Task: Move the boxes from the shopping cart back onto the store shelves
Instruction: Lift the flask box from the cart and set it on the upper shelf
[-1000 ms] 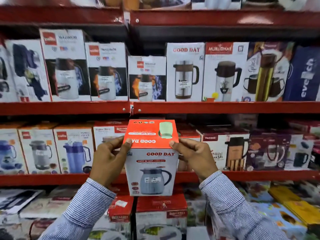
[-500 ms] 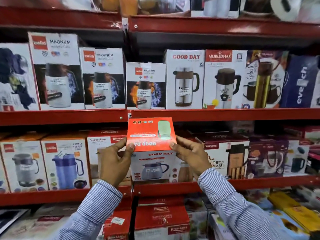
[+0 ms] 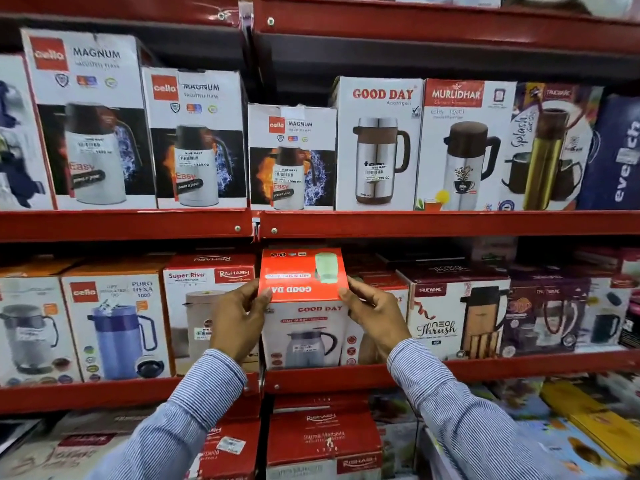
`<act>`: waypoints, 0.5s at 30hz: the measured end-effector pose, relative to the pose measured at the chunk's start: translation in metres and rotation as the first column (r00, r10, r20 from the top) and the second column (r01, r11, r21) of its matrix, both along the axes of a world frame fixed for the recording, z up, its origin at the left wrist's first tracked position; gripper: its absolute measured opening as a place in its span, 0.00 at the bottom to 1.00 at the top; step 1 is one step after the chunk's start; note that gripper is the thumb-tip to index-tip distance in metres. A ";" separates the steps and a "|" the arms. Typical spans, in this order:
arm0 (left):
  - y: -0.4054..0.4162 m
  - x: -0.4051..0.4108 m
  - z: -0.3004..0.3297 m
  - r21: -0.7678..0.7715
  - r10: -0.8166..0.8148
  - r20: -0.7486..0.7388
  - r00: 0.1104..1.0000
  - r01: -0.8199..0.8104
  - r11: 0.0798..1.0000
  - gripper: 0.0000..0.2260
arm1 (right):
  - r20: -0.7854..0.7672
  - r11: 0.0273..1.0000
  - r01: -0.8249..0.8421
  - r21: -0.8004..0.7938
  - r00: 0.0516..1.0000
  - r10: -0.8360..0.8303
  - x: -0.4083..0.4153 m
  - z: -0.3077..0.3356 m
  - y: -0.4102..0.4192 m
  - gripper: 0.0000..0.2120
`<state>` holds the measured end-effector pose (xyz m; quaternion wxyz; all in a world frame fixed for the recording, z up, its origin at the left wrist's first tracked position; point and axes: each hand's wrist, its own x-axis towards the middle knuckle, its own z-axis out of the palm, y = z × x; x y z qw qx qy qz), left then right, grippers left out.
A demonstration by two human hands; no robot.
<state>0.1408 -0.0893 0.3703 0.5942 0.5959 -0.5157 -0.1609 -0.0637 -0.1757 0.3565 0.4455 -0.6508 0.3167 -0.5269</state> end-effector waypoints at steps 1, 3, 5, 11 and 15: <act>-0.004 0.001 0.001 0.005 0.009 0.007 1.000 -0.009 1.000 0.10 | -0.010 1.000 0.003 -0.004 1.000 -0.003 0.000 0.001 -0.002 0.38; -0.010 0.003 0.003 0.016 0.025 0.038 0.999 -0.026 1.000 0.10 | -0.053 1.000 0.004 -0.012 0.999 -0.004 0.002 0.004 -0.005 0.36; -0.016 0.003 0.006 0.019 0.020 0.054 0.998 -0.021 1.000 0.11 | -0.113 0.999 0.027 -0.035 0.993 -0.031 0.004 0.009 -0.008 0.29; -0.028 -0.006 0.016 -0.003 0.163 0.088 0.983 -0.163 0.987 0.17 | -0.235 0.976 0.164 -0.146 0.952 -0.195 0.016 0.022 -0.023 0.21; -0.036 -0.007 0.017 -0.058 0.250 0.221 0.943 -0.243 0.968 0.16 | -0.255 0.962 0.233 -0.143 0.930 -0.263 0.019 0.025 -0.029 0.20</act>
